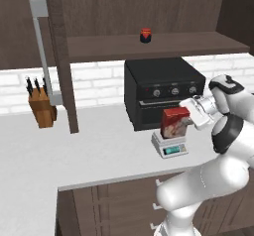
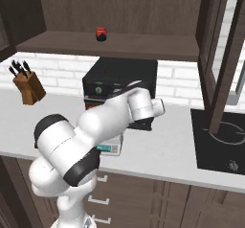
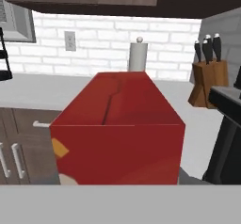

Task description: Pick the cereal and place it on the digital scale for weighing, and close the cabinet.

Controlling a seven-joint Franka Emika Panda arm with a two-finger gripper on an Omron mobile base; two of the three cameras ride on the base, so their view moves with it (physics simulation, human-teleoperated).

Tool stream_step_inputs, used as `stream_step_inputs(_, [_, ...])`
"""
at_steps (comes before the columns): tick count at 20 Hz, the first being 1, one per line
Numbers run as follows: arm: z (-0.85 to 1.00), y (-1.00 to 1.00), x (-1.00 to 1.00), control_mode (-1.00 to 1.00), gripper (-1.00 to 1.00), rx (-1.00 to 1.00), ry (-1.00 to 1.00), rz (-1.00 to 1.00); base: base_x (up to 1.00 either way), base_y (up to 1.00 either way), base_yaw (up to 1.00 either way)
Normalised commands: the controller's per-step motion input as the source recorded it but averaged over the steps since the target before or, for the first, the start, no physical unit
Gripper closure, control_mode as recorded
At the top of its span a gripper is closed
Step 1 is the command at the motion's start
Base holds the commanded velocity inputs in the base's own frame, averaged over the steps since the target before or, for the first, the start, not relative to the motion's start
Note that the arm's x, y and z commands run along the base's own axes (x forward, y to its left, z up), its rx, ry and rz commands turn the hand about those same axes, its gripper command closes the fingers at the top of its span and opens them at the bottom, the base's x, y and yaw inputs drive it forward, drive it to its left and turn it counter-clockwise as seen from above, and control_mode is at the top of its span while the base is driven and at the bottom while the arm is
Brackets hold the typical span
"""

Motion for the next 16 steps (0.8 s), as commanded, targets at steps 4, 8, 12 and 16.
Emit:
stream_step_inputs(4, [-0.12, 0.00, 0.23, -1.00, 1.00, 0.00, 0.00, 0.00, 0.00, 0.00, 0.00])
stream_step_inputs(8, [-0.18, 0.00, 0.17, -1.00, 1.00, 0.00, 0.00, 0.00, 0.00, 0.00, 0.00])
stream_step_inputs(12, [-0.23, -0.01, 0.15, -1.00, 1.00, 0.00, 0.00, 0.00, 0.00, 0.00, 0.00])
stream_step_inputs(16, [-0.15, -0.05, 0.16, -1.00, 1.00, 0.00, 0.00, 0.00, 0.00, 0.00, 0.00])
